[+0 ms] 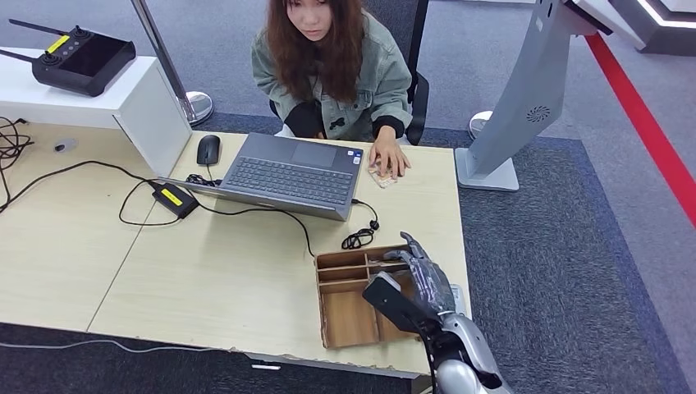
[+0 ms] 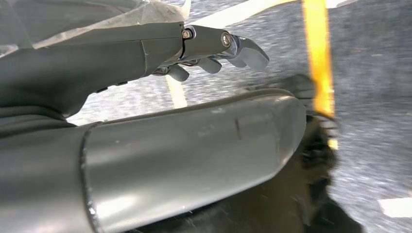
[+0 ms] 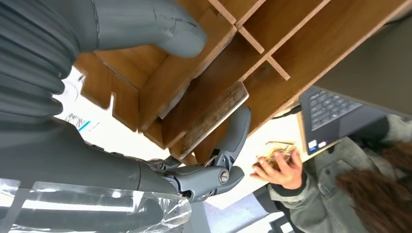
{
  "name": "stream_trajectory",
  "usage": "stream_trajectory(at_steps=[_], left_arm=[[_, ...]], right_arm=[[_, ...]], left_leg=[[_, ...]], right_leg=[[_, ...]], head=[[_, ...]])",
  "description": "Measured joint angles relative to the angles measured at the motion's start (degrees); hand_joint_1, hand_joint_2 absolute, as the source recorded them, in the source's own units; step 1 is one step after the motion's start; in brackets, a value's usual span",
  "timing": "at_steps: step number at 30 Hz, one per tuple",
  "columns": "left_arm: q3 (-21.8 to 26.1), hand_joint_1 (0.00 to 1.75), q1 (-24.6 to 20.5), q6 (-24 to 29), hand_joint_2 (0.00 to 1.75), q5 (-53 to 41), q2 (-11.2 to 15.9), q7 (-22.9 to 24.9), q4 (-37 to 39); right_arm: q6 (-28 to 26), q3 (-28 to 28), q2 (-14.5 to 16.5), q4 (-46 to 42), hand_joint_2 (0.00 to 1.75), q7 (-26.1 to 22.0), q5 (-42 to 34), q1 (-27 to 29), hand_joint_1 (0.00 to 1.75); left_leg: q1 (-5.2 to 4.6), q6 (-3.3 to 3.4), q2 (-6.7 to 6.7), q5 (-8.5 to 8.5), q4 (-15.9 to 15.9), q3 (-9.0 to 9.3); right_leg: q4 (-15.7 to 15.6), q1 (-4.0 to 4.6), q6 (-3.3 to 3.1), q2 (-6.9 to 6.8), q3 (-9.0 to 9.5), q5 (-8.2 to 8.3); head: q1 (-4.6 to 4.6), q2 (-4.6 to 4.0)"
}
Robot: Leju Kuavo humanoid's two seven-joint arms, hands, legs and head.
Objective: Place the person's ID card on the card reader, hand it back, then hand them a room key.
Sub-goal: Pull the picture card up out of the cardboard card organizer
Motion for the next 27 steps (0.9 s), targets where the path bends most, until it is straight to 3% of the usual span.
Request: stream_trajectory(at_steps=[5,27], left_arm=[[0.01,0.00,-0.30,-0.25,0.00,0.00,-0.50,-2.43,0.00],[0.01,0.00,-0.67,0.07,0.00,0.00,-1.03,-1.94,0.00]], right_arm=[[1.70,0.02,-0.47,-1.39,1.75,1.75,1.71,-1.11,0.88],[0.20,-0.03,-0.76,-2.16,1.75,0.91,5.91,-1.16,1.11]], left_leg=[[0.00,0.00,0.00,0.00,0.00,0.04],[0.00,0.00,-0.01,-0.01,0.00,0.03]], right_leg=[[0.00,0.00,0.00,0.00,0.03,0.00],[0.00,0.00,0.00,0.00,0.02,-0.01]], head=[[0.01,0.00],[0.01,0.00]])
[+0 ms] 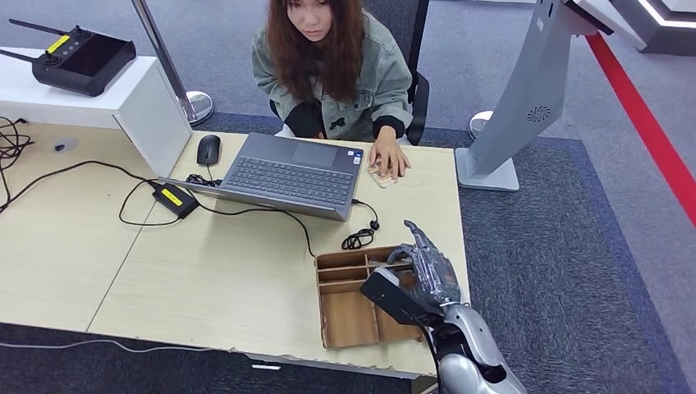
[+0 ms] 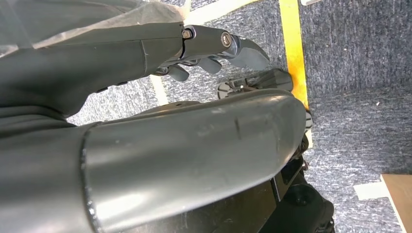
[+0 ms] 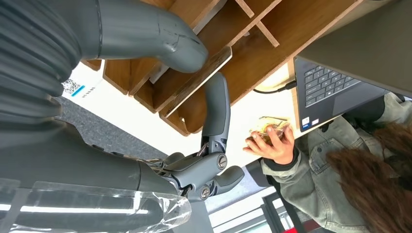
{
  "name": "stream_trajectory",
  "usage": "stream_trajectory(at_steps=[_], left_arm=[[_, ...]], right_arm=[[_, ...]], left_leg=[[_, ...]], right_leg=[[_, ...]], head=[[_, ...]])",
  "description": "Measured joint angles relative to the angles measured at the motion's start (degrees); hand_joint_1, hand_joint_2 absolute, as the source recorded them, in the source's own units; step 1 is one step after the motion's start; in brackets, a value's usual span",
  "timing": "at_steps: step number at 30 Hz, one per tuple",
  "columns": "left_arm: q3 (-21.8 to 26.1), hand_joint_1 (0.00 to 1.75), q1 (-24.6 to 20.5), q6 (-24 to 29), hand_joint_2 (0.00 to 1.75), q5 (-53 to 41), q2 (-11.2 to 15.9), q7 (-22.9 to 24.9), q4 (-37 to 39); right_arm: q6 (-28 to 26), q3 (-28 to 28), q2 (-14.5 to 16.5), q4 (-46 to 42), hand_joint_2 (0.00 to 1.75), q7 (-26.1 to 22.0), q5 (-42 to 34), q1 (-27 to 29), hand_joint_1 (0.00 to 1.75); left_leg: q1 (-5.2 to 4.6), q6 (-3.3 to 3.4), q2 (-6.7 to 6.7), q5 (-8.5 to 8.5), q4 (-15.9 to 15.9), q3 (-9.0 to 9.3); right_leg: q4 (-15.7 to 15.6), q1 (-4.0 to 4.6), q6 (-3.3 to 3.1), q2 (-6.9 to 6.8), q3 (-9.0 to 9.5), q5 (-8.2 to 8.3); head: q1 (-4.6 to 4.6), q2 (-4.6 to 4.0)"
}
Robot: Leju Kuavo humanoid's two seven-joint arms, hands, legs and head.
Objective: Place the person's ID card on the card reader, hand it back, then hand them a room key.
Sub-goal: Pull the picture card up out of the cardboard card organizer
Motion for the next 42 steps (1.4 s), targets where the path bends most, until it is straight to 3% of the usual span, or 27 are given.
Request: stream_trajectory(at_steps=[6,14,23,30,38,42], left_arm=[[0.00,0.00,-0.01,0.21,0.00,0.00,0.01,0.49,0.00],[0.09,0.00,0.28,0.68,0.00,0.02,0.33,6.00,0.00],[0.09,0.00,0.31,0.66,0.00,0.00,0.59,6.15,0.00],[0.09,0.00,0.32,0.47,0.00,0.00,0.61,5.88,0.00],[0.09,0.00,0.32,0.23,0.00,0.00,0.62,5.45,0.00],[0.09,0.00,0.32,0.11,0.00,0.00,0.62,5.25,0.00]], right_arm=[[-0.16,-0.04,0.01,0.00,1.75,-0.04,-0.01,0.02,1.17],[-2.93,-0.16,0.81,1.32,1.75,-3.02,-1.99,1.65,1.13],[-3.19,-0.15,1.43,2.74,1.75,-3.39,-2.93,2.15,1.16],[-3.34,-0.15,1.71,3.31,1.75,-3.31,-3.35,2.18,1.35],[-4.26,-0.15,1.97,3.81,1.75,-3.30,-3.39,2.16,1.32],[-4.59,-0.15,1.97,3.94,1.75,-3.11,-2.93,2.14,1.42]], left_leg=[[0.00,0.00,0.00,0.00,0.00,0.00],[0.00,0.00,0.00,-0.01,0.00,0.00],[0.00,0.00,0.01,-0.01,0.00,0.01],[0.00,0.00,0.00,-0.01,0.00,0.01],[0.00,0.00,0.00,-0.01,0.00,0.01],[0.00,0.00,0.00,-0.01,0.00,0.01]], right_leg=[[0.00,0.00,0.00,0.00,0.00,0.00],[-0.01,0.00,0.00,0.00,0.00,-0.01],[0.00,0.00,0.00,0.00,0.00,-0.01],[-0.01,0.00,0.00,0.00,0.00,-0.01],[-0.01,0.00,0.00,0.00,0.01,-0.01],[-0.01,0.00,0.00,0.00,0.01,-0.01]], head=[[0.00,0.00],[-0.01,0.00],[0.00,0.00],[0.00,0.00],[0.00,0.00],[0.00,0.00]])
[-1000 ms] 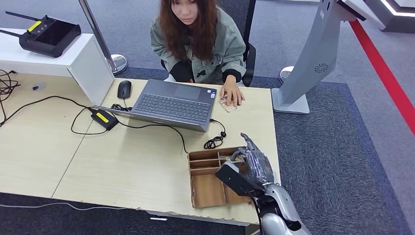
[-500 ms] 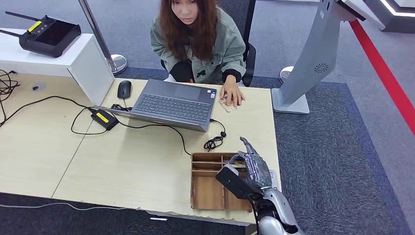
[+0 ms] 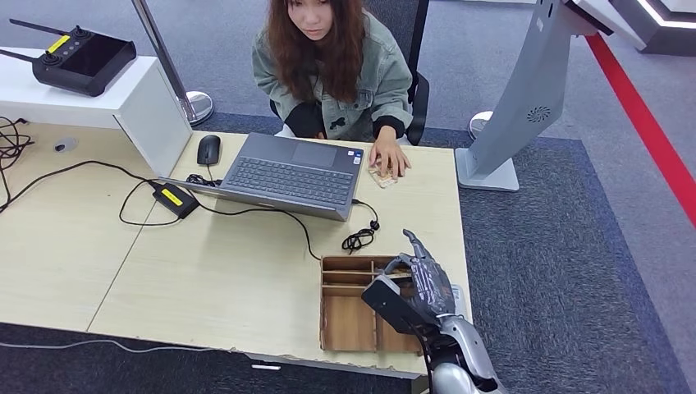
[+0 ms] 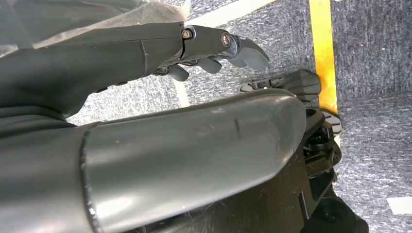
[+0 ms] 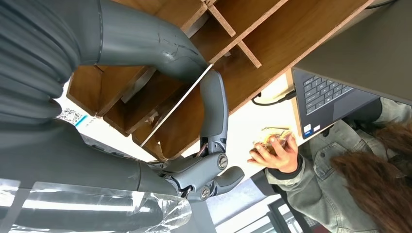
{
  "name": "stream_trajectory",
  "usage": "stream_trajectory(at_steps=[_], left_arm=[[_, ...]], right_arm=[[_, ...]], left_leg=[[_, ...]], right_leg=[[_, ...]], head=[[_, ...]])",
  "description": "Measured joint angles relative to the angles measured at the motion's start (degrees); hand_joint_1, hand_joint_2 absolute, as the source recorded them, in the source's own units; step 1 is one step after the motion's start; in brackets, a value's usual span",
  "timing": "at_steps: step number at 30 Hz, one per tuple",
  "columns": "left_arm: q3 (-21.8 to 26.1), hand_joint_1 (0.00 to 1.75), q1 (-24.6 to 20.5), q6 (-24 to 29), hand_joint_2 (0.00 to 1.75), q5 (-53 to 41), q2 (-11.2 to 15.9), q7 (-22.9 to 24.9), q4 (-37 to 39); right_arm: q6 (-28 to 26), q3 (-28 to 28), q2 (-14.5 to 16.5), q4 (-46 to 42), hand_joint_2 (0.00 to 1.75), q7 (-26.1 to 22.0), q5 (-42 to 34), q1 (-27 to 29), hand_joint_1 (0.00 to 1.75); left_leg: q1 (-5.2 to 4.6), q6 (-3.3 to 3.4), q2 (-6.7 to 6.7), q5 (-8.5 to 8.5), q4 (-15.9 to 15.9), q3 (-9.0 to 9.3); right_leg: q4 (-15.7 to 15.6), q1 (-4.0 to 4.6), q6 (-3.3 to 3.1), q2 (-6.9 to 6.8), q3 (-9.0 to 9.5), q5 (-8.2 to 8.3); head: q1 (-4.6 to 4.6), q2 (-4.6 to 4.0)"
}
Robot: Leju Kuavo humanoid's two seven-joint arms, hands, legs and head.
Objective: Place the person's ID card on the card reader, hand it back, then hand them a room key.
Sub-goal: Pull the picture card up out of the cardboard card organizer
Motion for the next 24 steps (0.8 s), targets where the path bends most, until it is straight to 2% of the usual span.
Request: stream_trajectory(at_steps=[4,5,13,18,24], left_arm=[[0.00,0.00,0.00,-0.05,0.00,0.00,0.00,-0.10,0.00],[0.00,0.00,0.00,-0.05,0.00,0.00,0.00,-0.10,0.00],[0.00,0.00,0.02,-0.05,0.00,0.00,0.00,-0.21,0.00],[0.00,0.00,-0.40,-0.05,0.00,0.00,-0.28,-4.21,0.00],[0.00,0.00,-0.65,-0.04,0.00,0.00,-0.63,-4.62,0.02]], right_arm=[[-0.45,0.00,0.00,-0.01,1.75,0.61,1.01,-0.01,1.72],[-0.54,0.01,0.00,-0.01,1.75,0.77,1.31,-0.01,1.75],[-0.78,-0.02,-0.04,-0.35,1.75,1.87,3.88,-0.01,1.75],[1.05,-0.72,-0.64,-3.64,1.75,4.07,7.60,-1.00,1.75],[2.59,-2.10,-1.21,-8.15,1.75,4.60,8.89,-1.95,1.75]], left_leg=[[0.00,0.00,0.00,0.00,0.00,0.00],[0.00,0.00,0.00,0.00,0.00,0.00],[0.00,0.00,0.00,0.00,0.00,0.00],[-0.01,0.00,0.01,0.01,0.01,0.00],[-0.01,0.00,0.00,0.00,0.01,0.02]], right_leg=[[0.00,0.00,0.00,0.00,0.00,0.00],[0.00,0.00,0.00,0.00,0.00,0.00],[0.00,0.00,0.00,0.00,0.00,0.00],[0.00,-0.01,0.01,0.00,0.00,0.01],[0.00,-0.01,0.00,0.00,0.01,0.01]], head=[[0.00,0.00],[0.00,0.00],[0.00,0.01],[0.00,0.00],[-0.01,0.00]])
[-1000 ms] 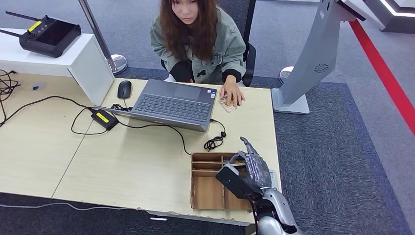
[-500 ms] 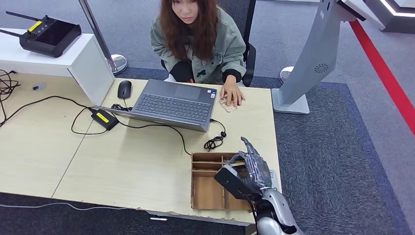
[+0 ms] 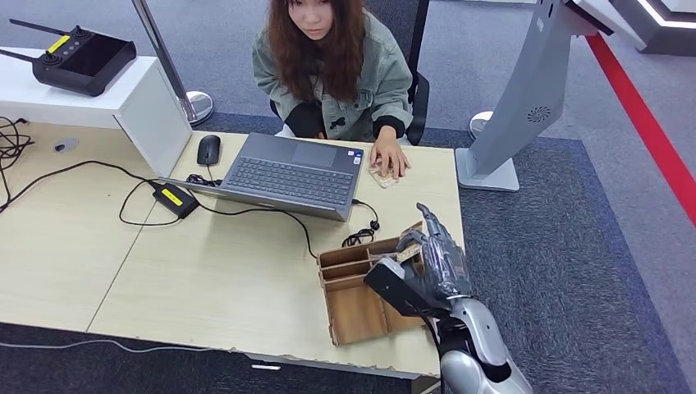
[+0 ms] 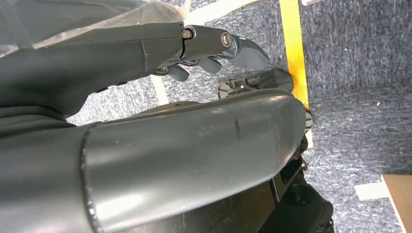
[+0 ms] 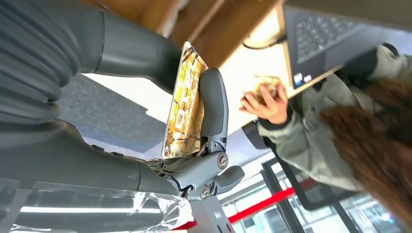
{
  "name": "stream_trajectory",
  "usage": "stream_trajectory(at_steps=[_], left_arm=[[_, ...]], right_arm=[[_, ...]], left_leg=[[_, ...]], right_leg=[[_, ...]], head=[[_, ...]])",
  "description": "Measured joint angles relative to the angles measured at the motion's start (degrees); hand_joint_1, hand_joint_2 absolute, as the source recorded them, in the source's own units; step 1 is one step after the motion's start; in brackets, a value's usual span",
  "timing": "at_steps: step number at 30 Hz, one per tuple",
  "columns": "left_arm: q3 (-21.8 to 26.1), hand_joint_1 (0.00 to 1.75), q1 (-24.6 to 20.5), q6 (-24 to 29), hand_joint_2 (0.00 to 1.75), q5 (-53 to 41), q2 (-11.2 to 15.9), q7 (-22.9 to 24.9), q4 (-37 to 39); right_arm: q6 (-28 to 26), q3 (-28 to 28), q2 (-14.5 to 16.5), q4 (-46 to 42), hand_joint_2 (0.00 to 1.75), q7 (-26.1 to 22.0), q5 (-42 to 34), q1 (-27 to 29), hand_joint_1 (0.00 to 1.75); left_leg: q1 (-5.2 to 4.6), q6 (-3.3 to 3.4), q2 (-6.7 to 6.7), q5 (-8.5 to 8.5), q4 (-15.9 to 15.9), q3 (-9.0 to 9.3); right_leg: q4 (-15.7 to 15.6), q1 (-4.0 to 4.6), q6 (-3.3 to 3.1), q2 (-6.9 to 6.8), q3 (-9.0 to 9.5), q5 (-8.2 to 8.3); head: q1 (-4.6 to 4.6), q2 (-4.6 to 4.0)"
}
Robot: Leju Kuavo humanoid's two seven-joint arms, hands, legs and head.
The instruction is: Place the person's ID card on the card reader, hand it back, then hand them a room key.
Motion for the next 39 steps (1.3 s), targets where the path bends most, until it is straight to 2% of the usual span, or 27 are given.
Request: stream_trajectory(at_steps=[16,20,24,32,39], left_arm=[[-0.04,0.00,0.04,0.06,0.00,0.00,-0.28,0.26,0.00],[-0.20,0.00,0.03,0.24,0.00,0.00,-0.37,0.96,0.00],[-0.78,0.00,-0.10,-0.14,0.00,0.00,-0.64,1.44,0.00],[-3.07,0.00,-0.87,-1.55,0.00,0.00,-1.54,1.35,0.00],[-4.95,0.00,-1.53,-2.20,0.00,0.00,-2.08,1.08,0.00]], right_arm=[[-0.13,-1.43,-0.34,-6.81,1.75,-0.20,-1.40,-0.95,1.75],[-0.01,-1.81,-0.13,-9.55,1.75,0.48,-4.20,-4.27,1.75],[-0.21,-2.04,0.97,-9.83,1.75,1.01,-10.94,-10.50,1.75],[-3.69,-2.14,5.22,0.82,1.75,-2.30,-20.77,-23.82,1.75],[-6.61,-1.77,9.83,14.87,1.75,-6.45,-23.94,-29.39,1.75]], left_leg=[[0.01,0.00,0.01,0.00,0.00,-0.01],[0.00,0.00,0.02,0.01,0.00,0.00],[0.00,-0.02,0.02,0.03,0.00,0.01],[0.02,-0.04,-0.02,0.06,0.00,-0.01],[0.03,-0.05,-0.05,0.05,0.00,-0.03]], right_leg=[[0.01,0.00,0.00,0.00,0.00,0.00],[0.02,0.00,0.00,0.00,0.01,0.01],[0.03,0.00,-0.01,0.01,0.01,0.02],[0.06,0.01,-0.02,0.00,0.02,0.05],[0.07,0.02,-0.02,-0.02,0.00,0.03]], head=[[0.01,0.00],[0.01,0.00],[0.00,0.00],[0.01,0.00],[-0.01,0.00]])
